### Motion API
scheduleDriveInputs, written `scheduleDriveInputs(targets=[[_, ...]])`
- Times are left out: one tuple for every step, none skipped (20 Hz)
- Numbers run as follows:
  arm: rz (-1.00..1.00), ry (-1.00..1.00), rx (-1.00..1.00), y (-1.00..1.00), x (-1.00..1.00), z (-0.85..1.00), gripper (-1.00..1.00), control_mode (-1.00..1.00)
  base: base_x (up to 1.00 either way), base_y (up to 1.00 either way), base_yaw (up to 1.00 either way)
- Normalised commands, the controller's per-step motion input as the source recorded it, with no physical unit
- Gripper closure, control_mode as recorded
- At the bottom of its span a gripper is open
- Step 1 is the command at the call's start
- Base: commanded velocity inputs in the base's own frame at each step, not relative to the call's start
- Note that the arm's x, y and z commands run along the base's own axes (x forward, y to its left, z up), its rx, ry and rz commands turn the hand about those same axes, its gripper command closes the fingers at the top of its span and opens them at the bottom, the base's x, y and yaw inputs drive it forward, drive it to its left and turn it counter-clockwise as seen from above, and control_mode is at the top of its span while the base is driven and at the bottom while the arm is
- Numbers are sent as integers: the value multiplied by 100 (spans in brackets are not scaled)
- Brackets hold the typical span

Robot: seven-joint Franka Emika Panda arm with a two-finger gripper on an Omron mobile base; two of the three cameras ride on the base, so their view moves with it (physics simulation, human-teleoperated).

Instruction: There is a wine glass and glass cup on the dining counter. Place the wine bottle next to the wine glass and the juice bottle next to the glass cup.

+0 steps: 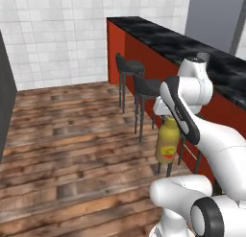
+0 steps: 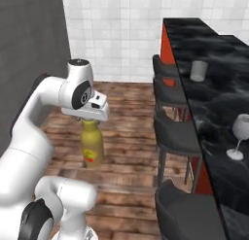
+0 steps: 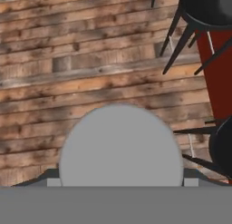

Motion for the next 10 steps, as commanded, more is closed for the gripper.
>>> scheduleDriveInputs(targets=[[0,0,0,0,0,0,100,100,88,37,-9],[0,0,0,0,0,0,100,100,88,37,-9],[0,0,0,0,0,0,100,100,88,38,-9],[0,0,0,0,0,0,100,100,88,39,-9],[0,0,0,0,0,0,100,100,87,40,-10],[0,0,0,0,0,0,100,100,87,40,-9],[0,0,0,0,0,0,100,100,87,40,-10],[0,0,0,0,0,0,100,100,88,40,-11],[0,0,0,0,0,0,100,100,88,38,-12],[0,0,0,0,0,0,100,100,89,36,-15]])
